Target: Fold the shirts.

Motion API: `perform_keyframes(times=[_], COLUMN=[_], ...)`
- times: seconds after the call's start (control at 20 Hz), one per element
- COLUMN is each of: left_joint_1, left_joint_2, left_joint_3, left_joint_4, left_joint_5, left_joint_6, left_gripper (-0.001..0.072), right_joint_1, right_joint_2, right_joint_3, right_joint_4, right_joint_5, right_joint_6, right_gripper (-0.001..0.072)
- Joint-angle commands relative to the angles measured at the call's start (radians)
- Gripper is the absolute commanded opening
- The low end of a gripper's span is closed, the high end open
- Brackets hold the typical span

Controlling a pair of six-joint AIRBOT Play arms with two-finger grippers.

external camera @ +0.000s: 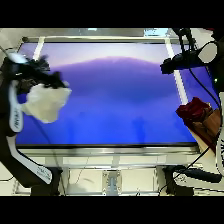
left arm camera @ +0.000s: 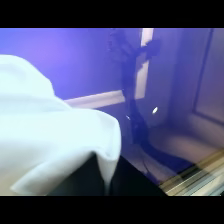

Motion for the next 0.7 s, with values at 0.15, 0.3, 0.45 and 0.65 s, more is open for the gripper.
perform_keyframes(times=[0.15, 0.3, 0.45, 0.65], left_joint_1=[-0.579, -0.721, -0.748, -0.689], left_joint_2=[0.000, 0.000, 0.000, 0.000], left_joint_3=[0.001, 0.001, 0.012, 0.180], left_joint_4=[0.121, 0.226, 0.265, 0.579], left_joint_5=[0.329, 0.399, 0.446, 0.335], left_joint_6=[0.019, -0.009, -0.011, -0.114], left_gripper=[0.0008, 0.0009, 0.0181, 0.0699], right_joint_1=[0.000, 0.000, 0.000, 0.000], right_joint_2=[0.000, 0.000, 0.000, -0.009], right_joint_3=[0.000, 0.000, 0.000, -0.002], right_joint_4=[-0.114, -0.120, -0.119, -0.084], right_joint_5=[0.077, 0.077, 0.078, 0.077], right_joint_6=[0.009, 0.005, 0.006, 0.006], right_gripper=[0.0277, 0.0277, 0.0278, 0.0278])
